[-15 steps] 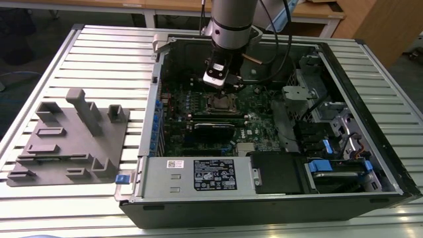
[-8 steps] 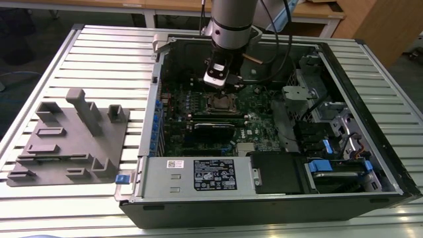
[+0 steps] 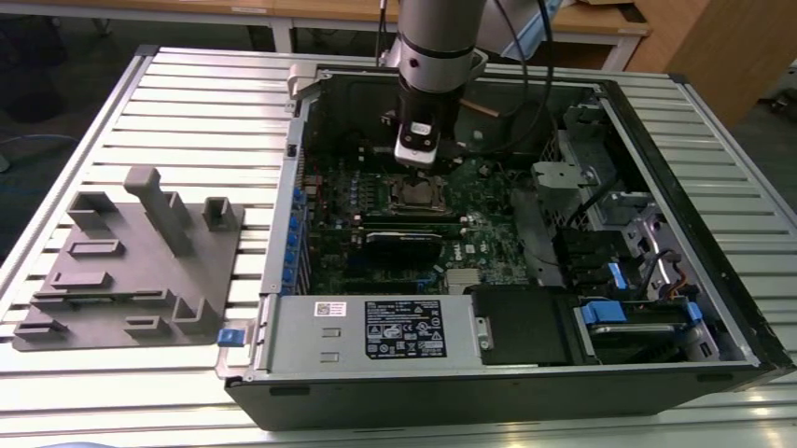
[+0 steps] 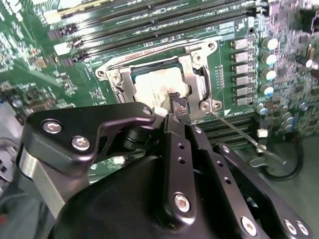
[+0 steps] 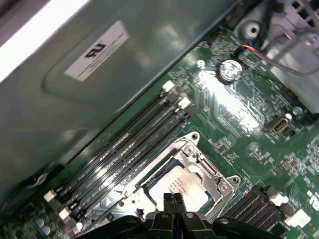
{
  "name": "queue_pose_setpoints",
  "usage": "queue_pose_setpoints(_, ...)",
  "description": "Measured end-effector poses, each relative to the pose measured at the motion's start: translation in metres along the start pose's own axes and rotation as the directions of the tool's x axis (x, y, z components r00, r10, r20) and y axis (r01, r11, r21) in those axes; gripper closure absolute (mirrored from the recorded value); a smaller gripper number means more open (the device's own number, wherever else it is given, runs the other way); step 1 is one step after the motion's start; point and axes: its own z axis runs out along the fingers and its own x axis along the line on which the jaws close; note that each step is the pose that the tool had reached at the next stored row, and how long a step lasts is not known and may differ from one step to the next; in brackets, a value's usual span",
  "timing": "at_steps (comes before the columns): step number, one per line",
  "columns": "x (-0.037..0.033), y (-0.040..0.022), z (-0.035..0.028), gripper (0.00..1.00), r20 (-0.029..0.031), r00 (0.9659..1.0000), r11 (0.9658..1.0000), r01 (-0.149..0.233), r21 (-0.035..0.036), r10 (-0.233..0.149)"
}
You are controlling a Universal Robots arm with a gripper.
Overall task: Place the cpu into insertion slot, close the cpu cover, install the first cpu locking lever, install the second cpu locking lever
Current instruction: 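Close the cpu cover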
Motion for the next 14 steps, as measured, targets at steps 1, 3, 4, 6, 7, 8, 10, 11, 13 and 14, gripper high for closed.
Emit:
queue_pose_setpoints(1, 0.0, 0.0, 0.0, 0.89, -0.0007, 0.9999, 0.9999, 0.016, 0.0004, -0.016)
queue_pose_setpoints(3, 0.0, 0.0, 0.0002, 0.89, -0.0023, 0.9988, 0.9988, 0.049, 0.001, -0.049)
queue_pose_setpoints(4, 0.0, 0.0, 0.0002, 0.89, -0.0032, 0.9977, 0.9977, 0.068, 0.0014, -0.068)
queue_pose_setpoints(6, 0.0, 0.0, 0.0004, 0.89, -0.0049, 0.9947, 0.9947, 0.103, 0.0021, -0.103)
queue_pose_setpoints(7, 0.0, 0.0, 0.0004, 0.89, -0.0057, 0.9928, 0.9928, 0.12, 0.0024, -0.12)
queue_pose_setpoints(8, 0.0, 0.0, 0.0005, 0.89, -0.0065, 0.9907, 0.9907, 0.136, 0.0026, -0.136)
queue_pose_setpoints(10, 0.0, 0.0, 0.0006, 0.89, -0.0084, 0.9856, 0.9857, 0.169, 0.0029, -0.169)
queue_pose_setpoints(11, 0.0, 0.0, 0.0006, 0.89, -0.0091, 0.9828, 0.9829, 0.184, 0.003, -0.184)
queue_pose_setpoints(13, 0.0, 0.0, 0.0007, 0.89, -0.0106, 0.9764, 0.9764, 0.216, 0.0034, -0.216)
queue_pose_setpoints(14, 0.0, 0.0, 0.0008, 0.89, -0.0113, 0.9727, 0.9727, 0.232, 0.0034, -0.232)
